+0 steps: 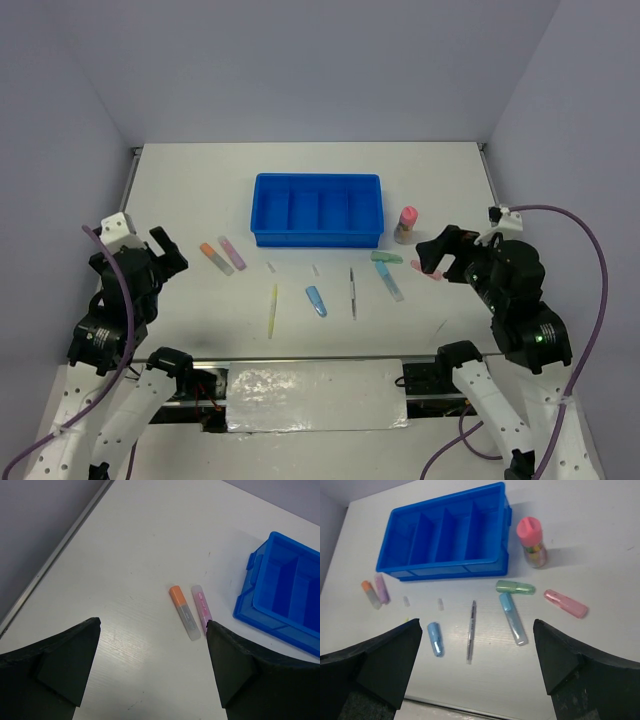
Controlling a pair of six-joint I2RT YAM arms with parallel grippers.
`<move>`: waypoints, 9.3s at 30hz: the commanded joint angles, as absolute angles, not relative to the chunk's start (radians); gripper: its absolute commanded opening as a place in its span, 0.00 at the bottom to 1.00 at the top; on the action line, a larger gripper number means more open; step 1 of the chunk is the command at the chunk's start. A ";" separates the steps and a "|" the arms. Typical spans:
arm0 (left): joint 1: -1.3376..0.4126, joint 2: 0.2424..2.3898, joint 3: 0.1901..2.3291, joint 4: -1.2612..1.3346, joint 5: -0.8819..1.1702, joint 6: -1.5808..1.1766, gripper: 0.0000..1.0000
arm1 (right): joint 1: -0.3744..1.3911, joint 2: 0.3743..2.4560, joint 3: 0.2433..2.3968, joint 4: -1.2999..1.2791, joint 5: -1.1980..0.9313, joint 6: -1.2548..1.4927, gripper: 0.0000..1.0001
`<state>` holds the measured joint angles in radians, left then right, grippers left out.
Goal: Sort the stationery into containers
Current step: Pick up the pen from the center of the board, then pick up the pen cap from the center of the board, then close the pen cap on the pen.
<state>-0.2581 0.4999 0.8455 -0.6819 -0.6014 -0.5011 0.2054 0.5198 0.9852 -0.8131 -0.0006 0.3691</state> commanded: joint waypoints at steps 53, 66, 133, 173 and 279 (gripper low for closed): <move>-0.570 1.030 0.972 -0.661 -0.494 -0.994 0.99 | 0.796 1.133 0.862 -0.587 0.296 0.606 0.00; -0.715 1.618 1.221 -0.784 -0.606 -1.305 0.78 | 0.808 0.896 0.819 -0.719 0.290 0.555 0.00; -0.635 1.099 0.755 0.058 -0.154 -0.983 0.00 | 0.891 0.827 0.476 0.130 -0.100 0.694 0.00; -0.653 0.838 0.402 0.727 0.178 -0.933 0.00 | 1.187 0.922 0.574 0.249 0.319 0.681 0.00; -0.657 0.756 0.715 0.382 0.528 -0.565 0.92 | 1.169 0.992 0.716 0.388 0.035 0.299 0.00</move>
